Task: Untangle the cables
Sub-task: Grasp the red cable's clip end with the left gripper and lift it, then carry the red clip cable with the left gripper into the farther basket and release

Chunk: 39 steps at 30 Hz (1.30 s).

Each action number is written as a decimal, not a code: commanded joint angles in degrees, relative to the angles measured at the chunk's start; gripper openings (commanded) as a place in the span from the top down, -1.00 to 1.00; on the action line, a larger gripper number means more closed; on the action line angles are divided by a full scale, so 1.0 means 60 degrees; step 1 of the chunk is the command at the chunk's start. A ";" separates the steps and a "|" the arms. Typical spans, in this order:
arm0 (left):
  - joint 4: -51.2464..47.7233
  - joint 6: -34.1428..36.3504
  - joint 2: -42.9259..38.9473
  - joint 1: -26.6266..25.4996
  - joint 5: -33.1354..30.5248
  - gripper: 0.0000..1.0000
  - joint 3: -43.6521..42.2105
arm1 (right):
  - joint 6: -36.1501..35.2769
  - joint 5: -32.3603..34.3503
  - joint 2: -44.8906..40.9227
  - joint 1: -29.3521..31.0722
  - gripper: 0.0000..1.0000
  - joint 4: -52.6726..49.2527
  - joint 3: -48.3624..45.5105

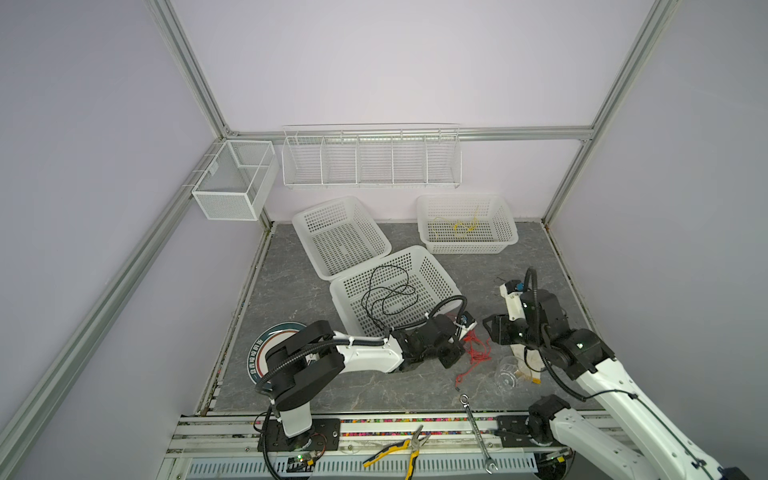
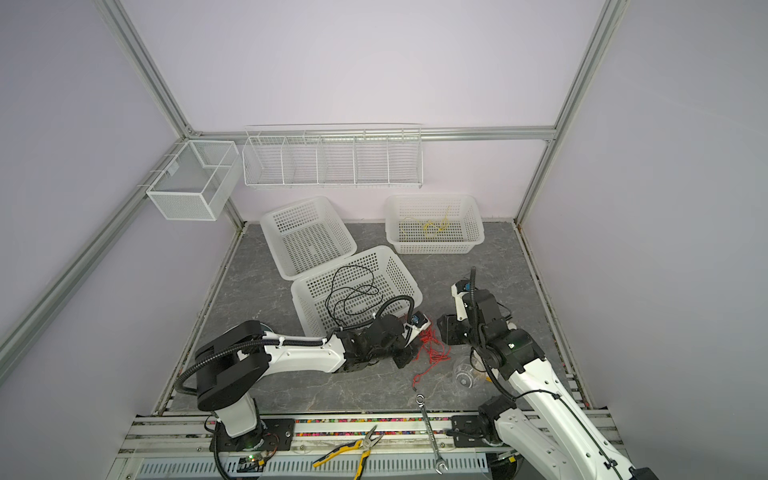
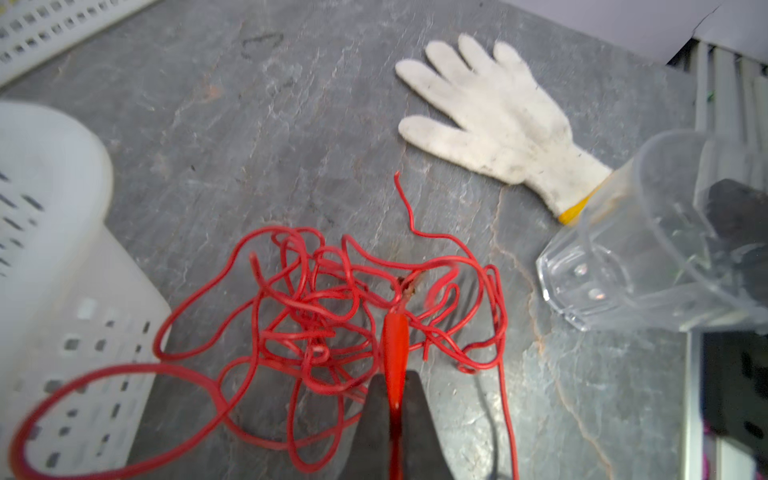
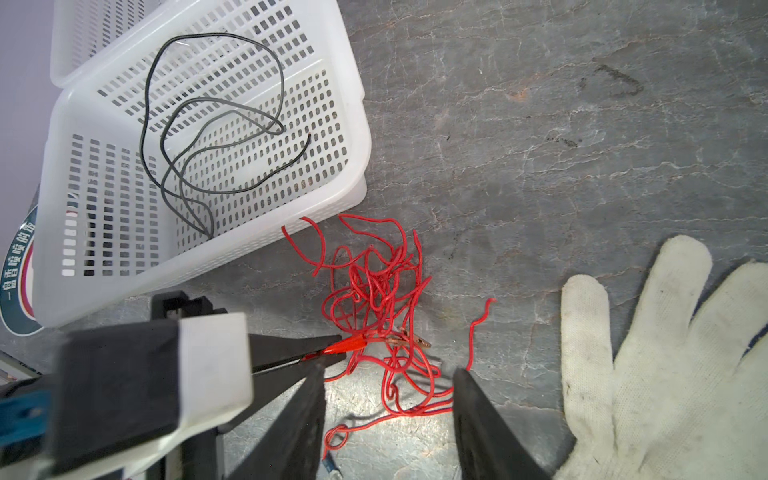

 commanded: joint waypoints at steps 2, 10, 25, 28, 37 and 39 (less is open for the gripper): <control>0.0047 0.0162 -0.0823 -0.0029 0.0402 1.00 0.0495 | 0.0140 -0.0022 -0.0094 0.0079 -0.02 0.0281 -0.0354; -0.0879 0.0626 -0.1607 -0.0033 0.0256 1.00 0.1372 | 0.0401 0.0868 -0.0397 0.0057 -0.04 0.0800 -0.0576; -0.1608 0.1263 -0.2200 0.0076 -0.1570 1.00 0.2675 | 0.0036 0.0977 -0.1377 0.0072 -0.06 0.1329 -0.0959; -0.1684 0.1267 -0.2377 0.0315 -0.1994 1.00 0.2797 | -0.0038 0.0872 -0.1438 0.0059 -0.09 0.1559 -0.0989; -0.2176 0.0964 -0.2800 0.1425 -0.3560 1.00 0.2925 | -0.0078 0.0592 -0.1667 0.0063 -0.32 0.2441 -0.1053; -0.2314 0.0990 -0.2911 0.1781 -0.3944 1.00 0.2967 | -0.0087 0.0585 -0.1464 0.0065 -0.32 0.2517 -0.1034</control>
